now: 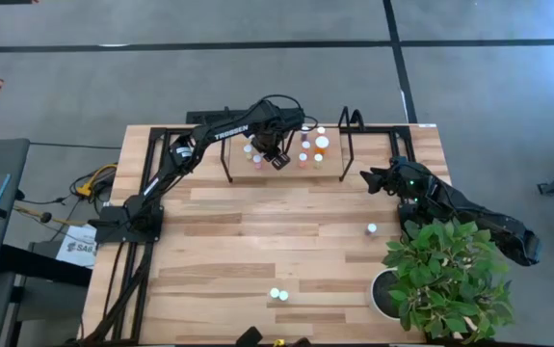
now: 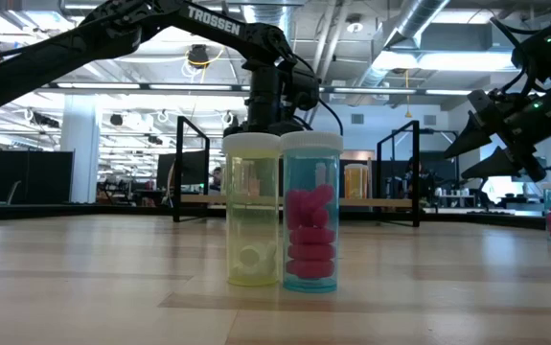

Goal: Pick and place medicine bottles onto shelf by color
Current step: Put the pink pill bottle on the shelf, then put the yellow pill bottle on the shelf

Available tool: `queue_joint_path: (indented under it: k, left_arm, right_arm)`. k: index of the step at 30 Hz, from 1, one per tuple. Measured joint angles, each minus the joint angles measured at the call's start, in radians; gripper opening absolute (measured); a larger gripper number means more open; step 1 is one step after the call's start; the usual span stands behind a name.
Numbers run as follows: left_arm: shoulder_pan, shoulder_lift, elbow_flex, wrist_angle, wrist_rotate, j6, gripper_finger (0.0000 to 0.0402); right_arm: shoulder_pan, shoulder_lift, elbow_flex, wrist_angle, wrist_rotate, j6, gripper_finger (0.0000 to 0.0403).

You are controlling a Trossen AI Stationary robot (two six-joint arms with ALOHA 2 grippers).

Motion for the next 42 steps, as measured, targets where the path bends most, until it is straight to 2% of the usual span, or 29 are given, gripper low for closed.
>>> queue_joint_path:
  k: [9, 27, 42]
  left_arm:
    - [0.001, -0.003, -0.037, 0.016, 0.013, 0.001, 0.0101]
    - [0.012, 0.002, -0.063, 0.033, 0.019, 0.010, 0.0144]
    - [0.017, 0.002, 0.010, -0.015, 0.010, 0.007, 0.0248]
  right_arm:
    - [0.000, 0.000, 0.000, 0.000, 0.000, 0.000, 0.0305]
    - [0.000, 0.000, 0.000, 0.000, 0.000, 0.000, 0.0305]
    - [0.000, 0.000, 0.000, 0.000, 0.000, 0.000, 0.0305]
